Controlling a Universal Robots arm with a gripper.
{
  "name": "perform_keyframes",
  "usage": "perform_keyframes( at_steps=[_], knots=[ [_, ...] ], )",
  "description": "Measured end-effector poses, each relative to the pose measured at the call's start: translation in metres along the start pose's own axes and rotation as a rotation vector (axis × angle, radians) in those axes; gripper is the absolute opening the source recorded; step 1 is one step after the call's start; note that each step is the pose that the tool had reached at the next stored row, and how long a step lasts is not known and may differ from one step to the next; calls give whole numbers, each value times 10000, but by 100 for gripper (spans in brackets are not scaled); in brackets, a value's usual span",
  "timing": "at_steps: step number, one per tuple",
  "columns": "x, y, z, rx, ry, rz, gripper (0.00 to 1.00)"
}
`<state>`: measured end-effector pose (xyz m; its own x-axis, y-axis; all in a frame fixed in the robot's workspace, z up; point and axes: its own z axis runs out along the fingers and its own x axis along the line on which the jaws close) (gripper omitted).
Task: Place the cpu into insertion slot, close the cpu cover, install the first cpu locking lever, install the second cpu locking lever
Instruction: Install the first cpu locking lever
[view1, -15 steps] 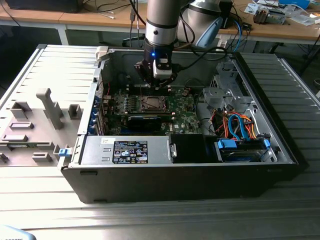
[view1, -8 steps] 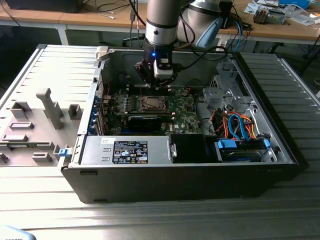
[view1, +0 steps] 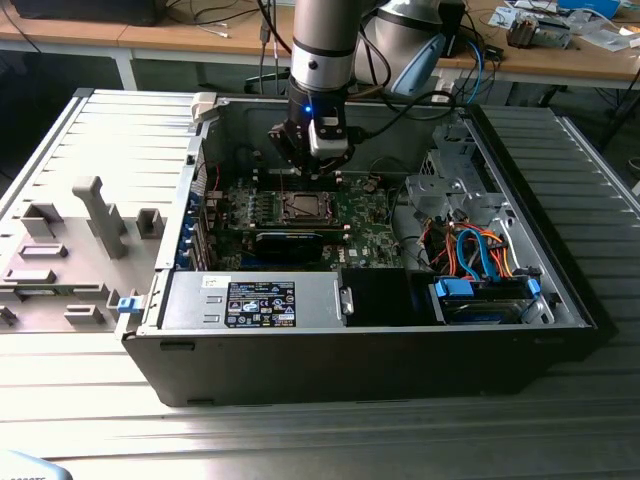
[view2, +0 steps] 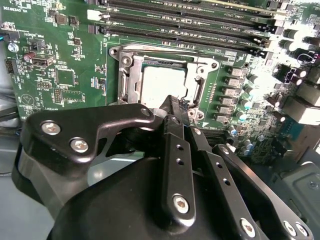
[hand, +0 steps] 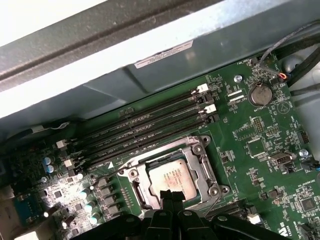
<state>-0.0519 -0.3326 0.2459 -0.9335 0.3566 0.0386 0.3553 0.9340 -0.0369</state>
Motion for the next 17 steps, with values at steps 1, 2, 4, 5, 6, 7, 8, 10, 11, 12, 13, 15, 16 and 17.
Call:
perform_keyframes(
  at_steps=[1, 2, 4, 5, 6, 7, 8, 10, 11, 12, 13, 15, 16, 17],
  knots=[
    [0, 0, 0, 2, -2, -42, 11],
    [0, 0, 0, 3, -3, -83, 11],
    [0, 0, 0, 7, -6, -176, 11],
    [0, 0, 0, 8, -7, -201, 11],
    [0, 0, 0, 9, -8, -226, 11],
    [0, 0, 0, 9, -9, -263, 11],
    [0, 0, 0, 9, -10, -295, 11],
    [0, 0, 0, 11, -13, -400, 11],
    [0, 0, 0, 13, -15, -446, 11],
    [0, 0, 0, 14, -15, -483, 11],
    [0, 0, 0, 11, -17, -578, 11],
    [0, 0, 0, 9, -20, -697, 11],
    [0, 0, 0, 12, -22, -767, 11],
    [0, 0, 0, 15, -23, -807, 11]
  ],
)
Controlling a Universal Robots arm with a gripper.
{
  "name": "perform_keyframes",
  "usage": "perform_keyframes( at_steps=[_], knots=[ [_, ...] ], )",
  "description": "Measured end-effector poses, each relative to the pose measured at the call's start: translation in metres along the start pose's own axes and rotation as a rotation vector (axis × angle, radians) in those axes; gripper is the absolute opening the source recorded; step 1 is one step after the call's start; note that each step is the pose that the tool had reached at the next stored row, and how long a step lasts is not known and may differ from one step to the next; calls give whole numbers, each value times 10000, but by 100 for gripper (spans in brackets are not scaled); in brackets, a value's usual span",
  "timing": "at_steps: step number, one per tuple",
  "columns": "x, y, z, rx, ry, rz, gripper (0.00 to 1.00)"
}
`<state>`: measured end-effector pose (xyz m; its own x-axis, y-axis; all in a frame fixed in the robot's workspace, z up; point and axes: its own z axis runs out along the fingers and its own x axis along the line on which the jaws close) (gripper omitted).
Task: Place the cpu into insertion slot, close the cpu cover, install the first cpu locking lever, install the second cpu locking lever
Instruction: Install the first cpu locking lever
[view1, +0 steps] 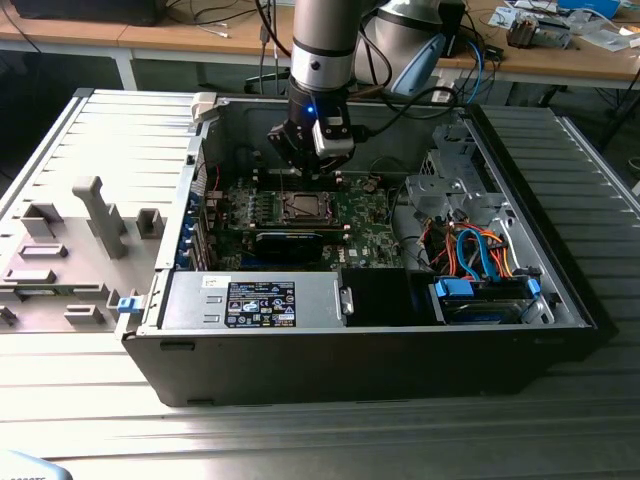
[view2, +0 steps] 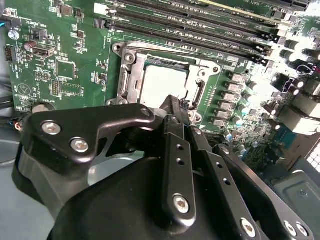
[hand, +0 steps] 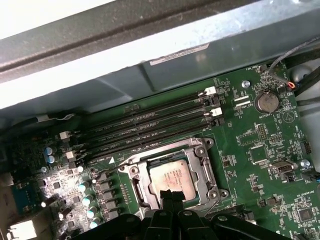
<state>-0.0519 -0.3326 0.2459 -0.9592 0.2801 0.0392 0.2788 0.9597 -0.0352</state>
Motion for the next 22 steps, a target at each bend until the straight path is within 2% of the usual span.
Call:
perform_keyframes(
  at_steps=[10, 11, 13, 15, 18, 22],
  knots=[
    [0, 0, 0, 13, -13, -402, 11],
    [0, 1, 0, -10, -10, -478, 11],
    [0, 0, 0, -203, 39, -594, 11],
    [0, 0, 0, -351, 76, -762, 11],
    [0, 1, 1, -382, 81, -1135, 11],
    [0, -1, 0, -364, 77, -1621, 11]
  ],
)
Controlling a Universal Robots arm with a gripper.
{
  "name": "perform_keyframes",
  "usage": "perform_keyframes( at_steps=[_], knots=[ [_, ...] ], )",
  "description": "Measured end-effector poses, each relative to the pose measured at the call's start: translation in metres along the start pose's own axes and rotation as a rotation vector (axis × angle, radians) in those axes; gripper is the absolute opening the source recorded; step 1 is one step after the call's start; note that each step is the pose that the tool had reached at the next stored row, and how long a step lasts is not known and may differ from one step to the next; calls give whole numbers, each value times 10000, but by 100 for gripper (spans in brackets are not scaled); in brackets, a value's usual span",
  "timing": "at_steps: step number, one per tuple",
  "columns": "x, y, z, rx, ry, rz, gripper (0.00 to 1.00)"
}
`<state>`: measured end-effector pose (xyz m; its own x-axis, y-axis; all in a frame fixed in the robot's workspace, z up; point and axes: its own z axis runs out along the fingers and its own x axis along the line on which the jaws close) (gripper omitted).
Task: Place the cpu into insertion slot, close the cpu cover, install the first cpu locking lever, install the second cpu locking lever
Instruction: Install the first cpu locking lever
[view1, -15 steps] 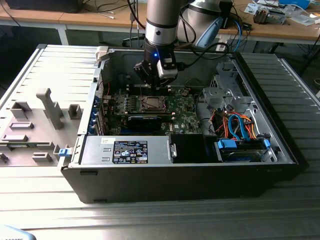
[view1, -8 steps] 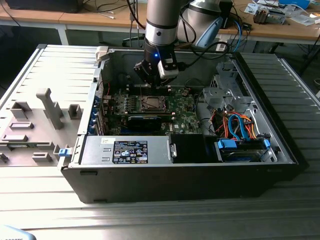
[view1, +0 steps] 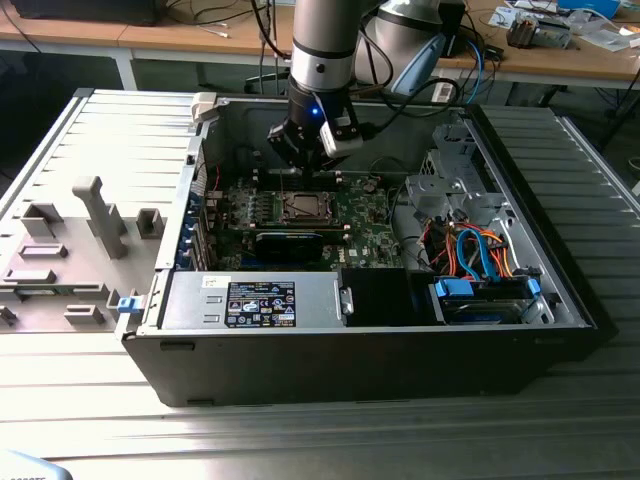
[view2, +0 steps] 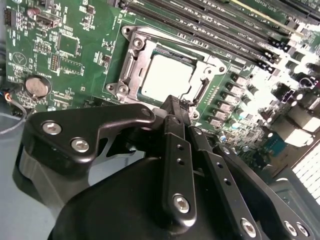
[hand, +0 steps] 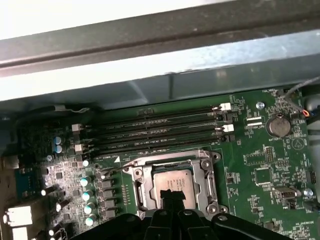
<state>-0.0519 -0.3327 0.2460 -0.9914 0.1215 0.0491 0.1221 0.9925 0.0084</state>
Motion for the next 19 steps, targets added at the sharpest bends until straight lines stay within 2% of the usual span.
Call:
perform_keyframes(
  at_steps=[2, 7, 19],
  knots=[
    [0, 0, 0, 15, 3, -310, 11],
    [0, 1, 1, 33, 5, -706, 11],
    [0, 1, 1, 69, 12, -1431, 11]
  ],
)
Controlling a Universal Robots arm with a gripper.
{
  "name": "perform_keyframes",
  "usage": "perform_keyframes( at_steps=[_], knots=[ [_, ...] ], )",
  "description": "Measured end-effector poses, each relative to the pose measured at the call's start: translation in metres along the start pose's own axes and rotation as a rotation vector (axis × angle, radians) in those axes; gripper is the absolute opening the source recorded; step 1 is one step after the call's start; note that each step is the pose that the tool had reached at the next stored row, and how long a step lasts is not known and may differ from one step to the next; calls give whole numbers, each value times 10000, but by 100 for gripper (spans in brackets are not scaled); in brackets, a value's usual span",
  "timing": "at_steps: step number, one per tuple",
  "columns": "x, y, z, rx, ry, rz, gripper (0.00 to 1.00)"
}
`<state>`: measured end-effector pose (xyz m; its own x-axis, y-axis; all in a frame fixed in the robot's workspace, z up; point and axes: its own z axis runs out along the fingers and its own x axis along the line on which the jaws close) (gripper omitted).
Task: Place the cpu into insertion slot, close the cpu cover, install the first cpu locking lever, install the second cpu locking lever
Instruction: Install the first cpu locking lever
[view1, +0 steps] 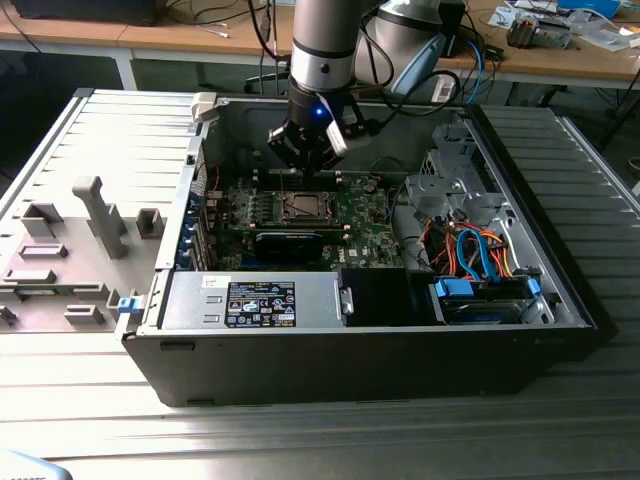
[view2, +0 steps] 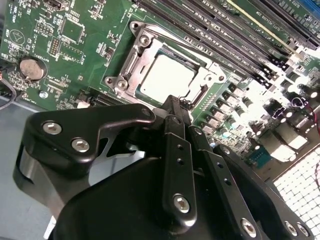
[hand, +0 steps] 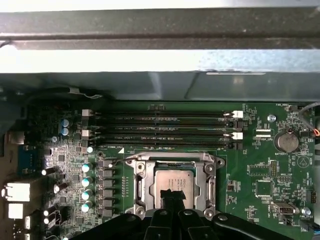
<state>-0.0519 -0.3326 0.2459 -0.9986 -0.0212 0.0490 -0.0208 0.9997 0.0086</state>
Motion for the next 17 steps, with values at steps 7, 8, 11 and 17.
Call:
perform_keyframes(
  at_steps=[7, 8, 11, 17],
  knots=[
    [0, 0, 0, 22, 4, -434, 11],
    [0, 0, 0, 25, 5, -485, 11],
    [0, 0, 0, 33, 6, -655, 11],
    [9, 1, 0, 33, 6, -836, 11]
  ],
)
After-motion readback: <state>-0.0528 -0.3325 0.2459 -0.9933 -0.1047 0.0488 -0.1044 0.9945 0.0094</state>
